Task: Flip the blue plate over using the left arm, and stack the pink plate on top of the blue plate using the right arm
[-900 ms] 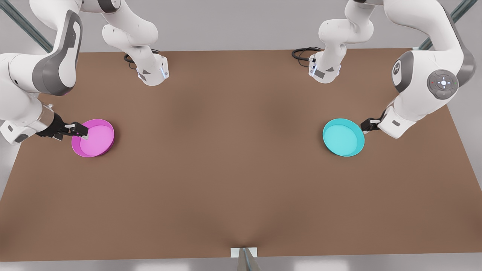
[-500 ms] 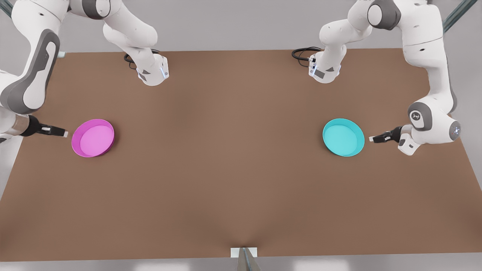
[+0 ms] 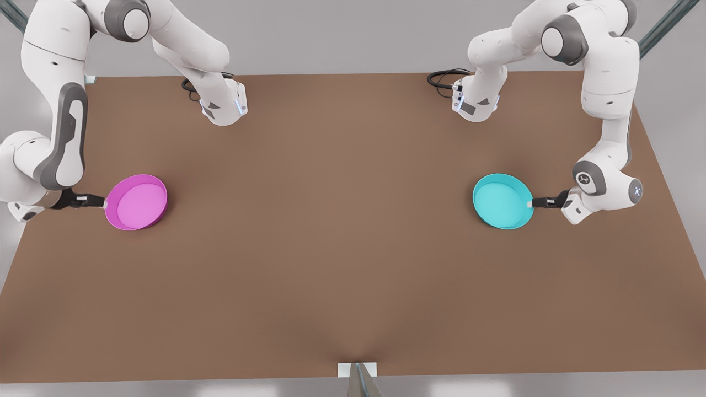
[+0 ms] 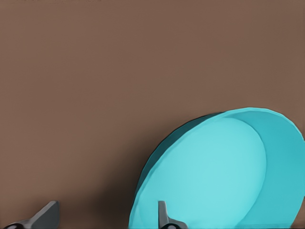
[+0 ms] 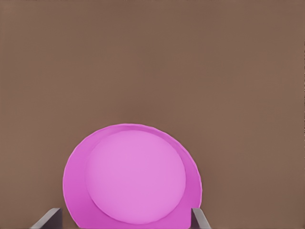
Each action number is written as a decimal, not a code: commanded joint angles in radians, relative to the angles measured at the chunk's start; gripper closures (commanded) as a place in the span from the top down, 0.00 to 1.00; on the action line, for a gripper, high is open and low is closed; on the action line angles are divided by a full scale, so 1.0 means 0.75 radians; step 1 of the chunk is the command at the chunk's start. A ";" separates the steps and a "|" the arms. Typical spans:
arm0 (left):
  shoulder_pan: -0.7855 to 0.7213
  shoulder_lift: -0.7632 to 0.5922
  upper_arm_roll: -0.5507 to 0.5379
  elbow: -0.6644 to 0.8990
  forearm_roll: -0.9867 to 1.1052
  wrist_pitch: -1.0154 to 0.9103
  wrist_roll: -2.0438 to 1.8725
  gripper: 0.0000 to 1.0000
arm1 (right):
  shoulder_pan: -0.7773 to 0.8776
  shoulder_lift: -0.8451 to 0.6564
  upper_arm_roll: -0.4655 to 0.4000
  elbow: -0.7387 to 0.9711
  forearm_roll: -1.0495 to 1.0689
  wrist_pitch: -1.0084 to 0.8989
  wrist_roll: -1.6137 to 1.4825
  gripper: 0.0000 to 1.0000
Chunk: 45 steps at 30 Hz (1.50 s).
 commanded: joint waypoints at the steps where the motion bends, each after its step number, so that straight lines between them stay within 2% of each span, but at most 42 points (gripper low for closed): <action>1: -0.002 -0.003 -0.001 -0.002 -0.007 -0.030 0.518 1.00 | -0.002 0.001 0.000 0.000 0.003 0.088 -0.357 1.00; 4: -0.002 0.003 -0.003 -0.010 -0.070 -0.012 0.516 1.00 | -0.027 0.001 0.000 -0.002 0.003 0.082 -0.363 1.00; 5: -0.006 0.007 -0.003 -0.010 -0.103 -0.007 0.512 0.98 | -0.041 0.004 0.000 -0.004 0.003 0.084 -0.390 1.00; 6: -0.012 0.005 -0.005 -0.010 -0.105 -0.007 0.486 0.92 | -0.055 -0.005 -0.002 -0.010 0.003 0.067 -0.390 1.00; 10: -0.016 0.003 -0.026 -0.010 -0.105 -0.003 0.414 0.92 | -0.129 0.008 -0.002 -0.041 0.019 0.090 -0.398 1.00; 12: -0.020 0.009 -0.032 -0.010 -0.105 0.017 0.410 0.69 | -0.137 0.057 0.000 -0.055 0.056 0.145 -0.398 1.00; 14: -0.020 0.009 -0.032 -0.008 -0.105 0.019 0.410 0.62 | -0.137 0.114 0.000 -0.127 0.099 0.313 -0.398 1.00; 21: -0.030 0.036 -0.032 -0.008 -0.105 0.078 0.402 0.51 | -0.174 0.181 0.002 -0.125 0.161 0.393 -0.502 1.00; 26: -0.039 0.036 -0.040 -0.008 -0.105 0.054 0.336 0.29 | -0.213 0.175 0.004 -0.196 0.171 0.391 -0.551 1.00; 28: -0.039 0.038 -0.040 -0.008 -0.105 0.054 0.336 0.28 | -0.223 0.167 0.004 -0.196 0.173 0.389 -0.555 1.00; 30: -0.039 0.036 -0.040 -0.006 -0.105 0.056 0.332 0.21 | -0.223 0.167 0.004 -0.199 0.173 0.389 -0.555 1.00; 35: -0.057 0.013 -0.050 0.031 -0.091 0.052 0.162 0.21 | -0.223 0.169 0.004 -0.203 0.173 0.386 -0.555 1.00; 37: -0.106 -0.054 -0.052 0.033 -0.089 0.048 0.011 0.21 | -0.221 0.173 0.006 -0.205 0.183 0.386 -0.555 1.00; 38: -0.175 -0.150 -0.060 0.041 -0.087 0.007 -0.168 0.21 | -0.221 0.173 0.006 -0.205 0.183 0.386 -0.555 1.00; 40: -0.296 -0.216 -0.058 0.113 -0.062 -0.044 -0.418 0.21 | -0.221 0.173 0.004 -0.205 0.183 0.386 -0.555 1.00; 41: -0.347 -0.210 -0.056 0.225 0.089 -0.097 -0.608 0.21 | -0.221 0.173 0.006 -0.205 0.183 0.386 -0.555 1.00; 42: -0.421 -0.165 -0.056 0.456 0.193 -0.297 -0.780 0.21 | -0.221 0.173 0.006 -0.205 0.183 0.386 -0.555 1.00; 43: -0.429 -0.153 -0.058 0.573 0.220 -0.388 -0.889 0.21 | -0.221 0.173 0.006 -0.205 0.183 0.386 -0.555 1.00; 45: -0.634 -0.148 -0.056 0.730 0.429 -0.445 -1.263 0.21 | -0.221 0.175 0.006 -0.205 0.185 0.386 -0.555 1.00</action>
